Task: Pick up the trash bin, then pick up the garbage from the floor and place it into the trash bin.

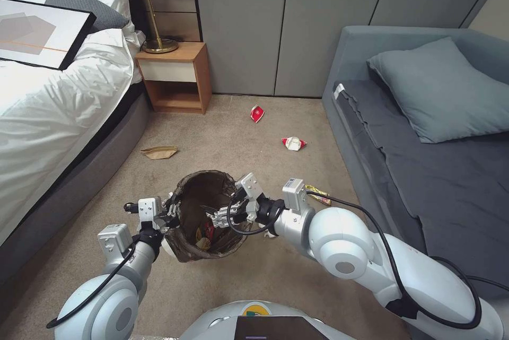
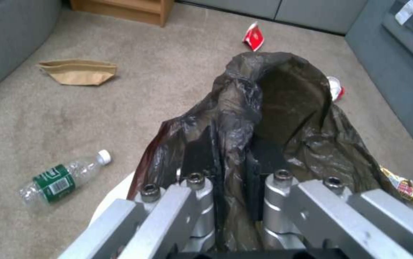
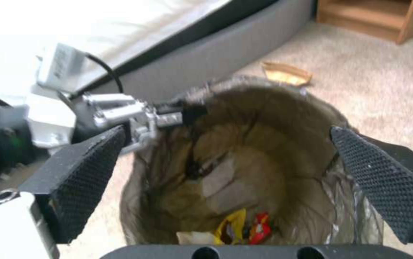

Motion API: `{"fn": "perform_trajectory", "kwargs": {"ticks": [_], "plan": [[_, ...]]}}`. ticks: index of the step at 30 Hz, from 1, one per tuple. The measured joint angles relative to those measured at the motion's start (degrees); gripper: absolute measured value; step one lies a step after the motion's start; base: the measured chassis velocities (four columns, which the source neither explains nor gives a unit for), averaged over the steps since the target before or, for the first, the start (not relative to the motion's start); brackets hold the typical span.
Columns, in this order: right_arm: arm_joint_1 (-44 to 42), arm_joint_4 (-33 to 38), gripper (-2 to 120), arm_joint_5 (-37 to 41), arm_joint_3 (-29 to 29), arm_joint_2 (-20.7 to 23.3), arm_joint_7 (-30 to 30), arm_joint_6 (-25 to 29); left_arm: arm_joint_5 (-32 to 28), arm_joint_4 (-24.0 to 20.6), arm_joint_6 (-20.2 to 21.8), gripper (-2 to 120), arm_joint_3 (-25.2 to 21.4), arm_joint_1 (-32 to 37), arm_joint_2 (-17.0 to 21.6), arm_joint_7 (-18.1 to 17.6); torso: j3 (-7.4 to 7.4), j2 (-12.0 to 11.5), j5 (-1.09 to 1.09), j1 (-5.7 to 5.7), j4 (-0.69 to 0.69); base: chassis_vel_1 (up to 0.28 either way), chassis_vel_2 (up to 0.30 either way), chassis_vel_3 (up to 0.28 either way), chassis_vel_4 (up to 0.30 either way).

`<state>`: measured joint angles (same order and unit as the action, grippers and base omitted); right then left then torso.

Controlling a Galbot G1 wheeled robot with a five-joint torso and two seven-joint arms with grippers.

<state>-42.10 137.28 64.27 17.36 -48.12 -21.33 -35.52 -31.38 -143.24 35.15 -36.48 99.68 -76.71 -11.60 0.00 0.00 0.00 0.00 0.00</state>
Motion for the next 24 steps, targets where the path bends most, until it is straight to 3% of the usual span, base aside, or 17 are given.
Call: {"fn": "perform_trajectory", "kwargs": {"ticks": [4, 9, 15, 18, 19, 24], "plan": [[-2.37, 2.27, 100, -0.38, -3.93, 1.28, 3.1, 1.03, -0.07, 0.0, 0.0, 8, -0.02, -0.09, 0.01, 0.0, 0.0, 0.0, 0.0, 0.0, 0.0, 0.0, 0.0, 0.0, 0.0], [-11.07, 5.75, 100, -4.37, -15.07, 3.7, 9.55, 3.45, -0.15, 0.0, 0.0, 8, -0.07, -0.18, 0.05, 0.03, 0.0, 0.0, 0.01, 0.0, -0.02, 0.0, 0.0, 0.0, 0.0], [-19.56, 5.94, 100, -10.79, -21.99, 3.8, 10.49, 9.06, -0.23, 0.0, 0.0, 8, -0.29, -0.24, -0.06, 0.04, 0.0, 0.0, 0.0, 0.0, 0.02, 0.0, 0.0, 0.0, 0.0], [-29.46, 5.55, 100, -22.42, -29.71, 0.59, 11.15, 13.48, -0.25, 0.0, 0.0, 8, -0.48, -0.04, -0.27, 0.03, -0.01, 0.01, 0.0, 0.0, -0.02, 0.0, 0.0, 0.0, 0.0], [-29.46, 5.55, 100, -22.42, -29.71, 0.59, 11.15, 13.48, -0.25, 0.0, 0.0, 8, -0.48, -0.04, -0.27, 0.03, -0.01, 0.01, 0.0, 0.0, -0.02, 0.0, 0.0, 0.0, 0.0], [-39.09, 4.62, 100, -30.29, -40.34, -4.65, 11.99, 16.86, -0.48, 0.0, 0.04, 8, -0.79, 0.27, 0.01, 0.02, 0.0, 0.01, 0.0, 0.0, 0.0, 0.0, 0.0, 0.0, 0.0]]}}
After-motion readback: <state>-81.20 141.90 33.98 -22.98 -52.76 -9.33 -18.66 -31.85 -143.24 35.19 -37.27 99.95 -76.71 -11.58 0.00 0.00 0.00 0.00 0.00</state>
